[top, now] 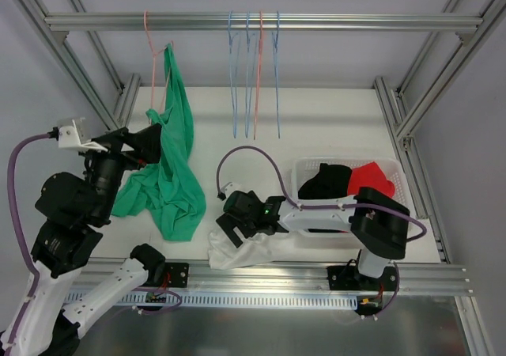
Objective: Remove the tank top from the hanger
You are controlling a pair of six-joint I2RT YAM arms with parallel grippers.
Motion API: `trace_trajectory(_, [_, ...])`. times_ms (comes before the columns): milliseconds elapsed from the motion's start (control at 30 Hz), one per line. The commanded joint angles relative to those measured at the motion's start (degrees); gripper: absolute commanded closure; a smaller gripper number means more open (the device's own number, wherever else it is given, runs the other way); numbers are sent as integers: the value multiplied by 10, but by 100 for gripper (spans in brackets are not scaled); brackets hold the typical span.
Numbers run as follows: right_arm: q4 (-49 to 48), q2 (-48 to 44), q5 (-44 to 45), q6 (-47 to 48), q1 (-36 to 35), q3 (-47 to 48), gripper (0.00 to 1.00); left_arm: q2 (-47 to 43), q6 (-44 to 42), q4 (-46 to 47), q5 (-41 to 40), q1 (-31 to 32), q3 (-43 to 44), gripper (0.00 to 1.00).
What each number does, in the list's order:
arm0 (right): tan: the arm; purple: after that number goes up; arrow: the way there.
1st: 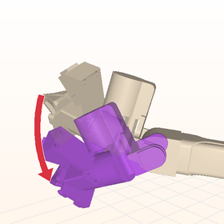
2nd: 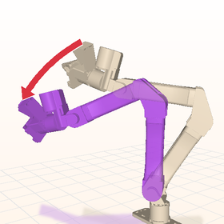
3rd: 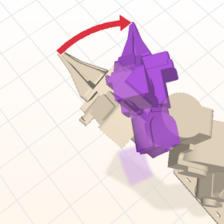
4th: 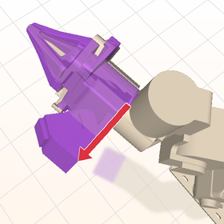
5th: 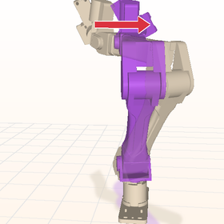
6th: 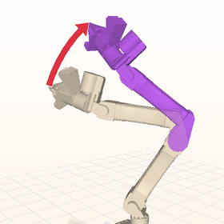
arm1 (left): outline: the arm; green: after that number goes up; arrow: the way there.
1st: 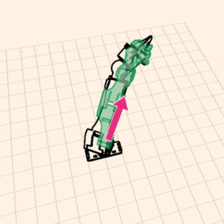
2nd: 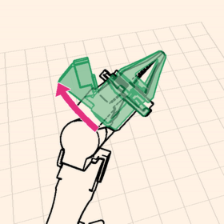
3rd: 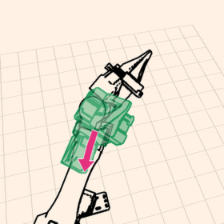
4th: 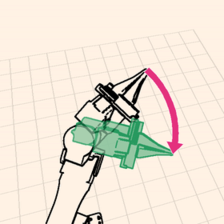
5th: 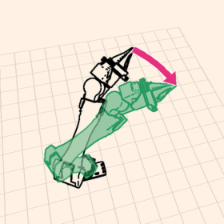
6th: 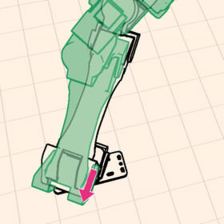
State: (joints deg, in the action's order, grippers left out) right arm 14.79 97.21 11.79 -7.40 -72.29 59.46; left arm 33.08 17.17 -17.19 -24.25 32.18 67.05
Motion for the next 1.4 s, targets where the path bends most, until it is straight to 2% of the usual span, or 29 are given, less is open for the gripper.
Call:
trace_trajectory(0, [-6, 46, -30, 19, 0, 25, 1, -24, -21, -93, -17, -1, -27, 1])
trace_trajectory(67, [-7, 73, -21, 17, -2, 22, 2, -45, -24, -127, 0, -1, -45, 1])
trace_trajectory(100, [-9, 76, -10, 13, -2, 19, 6, -51, -27, -136, 7, -1, -50, 1])
trace_trajectory(133, [-17, 76, 10, 9, -6, 8, 29, -57, -34, -146, 15, -1, -57, 1])
trace_trajectory(200, [-33, 54, 39, 4, -11, -11, 63, -79, -56, -170, 32, -1, -80, 1])
trace_trajectory(233, [-66, 37, 58, 4, -14, -25, 87, -87, -64, -174, 36, -1, -89, 1])
trace_trajectory(267, [-79, -3, 60, 5, -14, -53, 99, -106, -72, -178, 38, -1, -112, 1])
trace_trajectory(367, [-112, -98, 80, 11, -14, -93, 100, -149, -78, -177, 22, -1, -162, 1])
trace_trajectory(467, [-101, -180, 87, 19, -14, -111, 100, -186, -62, -178, 20, -1, -207, 1])
trace_trajectory(500, [-90, -233, 89, 18, -14, -111, 100, -192, -58, -178, 29, -1, -214, 1])
trace_trajectory(667, [65, -365, 145, 30, -13, -72, 100, -198, -70, -179, 41, -1, -224, 1])
trace_trajectory(700, [120, -397, 164, 26, -5, -52, 100, -198, -71, -178, 40, 0, -225, 1])
trace_trajectory(933, [320, -528, 256, 16, 22, 39, 100, -195, -70, -178, 41, -1, -226, 1])
trace_trajectory(1100, [378, -571, 294, 48, 58, 122, 100, -198, -69, -179, 39, -1, -226, 1])
trace_trajectory(1267, [441, -541, 381, 111, 75, 238, 100, -203, -68, -179, 42, -1, -227, 1])
trace_trajectory(1300, [447, -528, 411, 120, 93, 244, 100, -205, -67, -179, 44, -1, -227, 1])
trace_trajectory(1367, [447, -513, 417, 141, 132, 244, 100, -206, -66, -180, 48, -1, -227, 1])
